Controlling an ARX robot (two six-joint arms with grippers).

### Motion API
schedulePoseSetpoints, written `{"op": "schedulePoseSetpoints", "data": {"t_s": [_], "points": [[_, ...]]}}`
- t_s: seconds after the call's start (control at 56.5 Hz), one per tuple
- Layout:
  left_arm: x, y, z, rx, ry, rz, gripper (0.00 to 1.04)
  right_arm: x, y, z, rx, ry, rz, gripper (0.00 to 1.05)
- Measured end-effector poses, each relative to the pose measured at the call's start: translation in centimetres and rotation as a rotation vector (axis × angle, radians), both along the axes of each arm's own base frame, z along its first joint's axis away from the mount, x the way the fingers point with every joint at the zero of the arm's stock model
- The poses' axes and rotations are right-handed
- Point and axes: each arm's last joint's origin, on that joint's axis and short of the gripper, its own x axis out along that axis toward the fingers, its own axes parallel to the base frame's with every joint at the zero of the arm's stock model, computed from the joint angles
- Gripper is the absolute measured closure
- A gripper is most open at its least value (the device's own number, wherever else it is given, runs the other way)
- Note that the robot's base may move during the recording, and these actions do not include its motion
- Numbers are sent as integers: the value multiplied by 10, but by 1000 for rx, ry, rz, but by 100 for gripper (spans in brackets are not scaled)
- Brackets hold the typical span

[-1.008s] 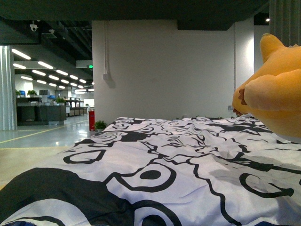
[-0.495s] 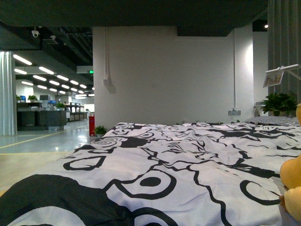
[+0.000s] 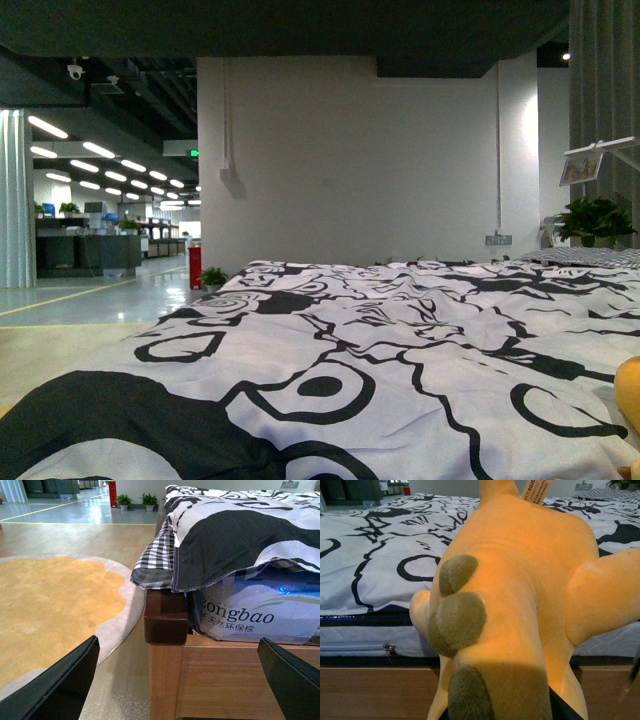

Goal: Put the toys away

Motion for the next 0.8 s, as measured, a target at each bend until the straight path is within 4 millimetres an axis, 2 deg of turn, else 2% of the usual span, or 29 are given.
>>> {"op": "schedulePoseSetpoints", "data": {"t_s": [0.477,0.548,0.796], "points": [[0,0,0,0,0,0,6,-11,0,-15,0,-1,0,98],[0,0,0,0,0,0,6,-13,0,-22,0,-8,0,98],[0,0,0,0,0,0,6,-21,0,-25,0,17,0,98]]}}
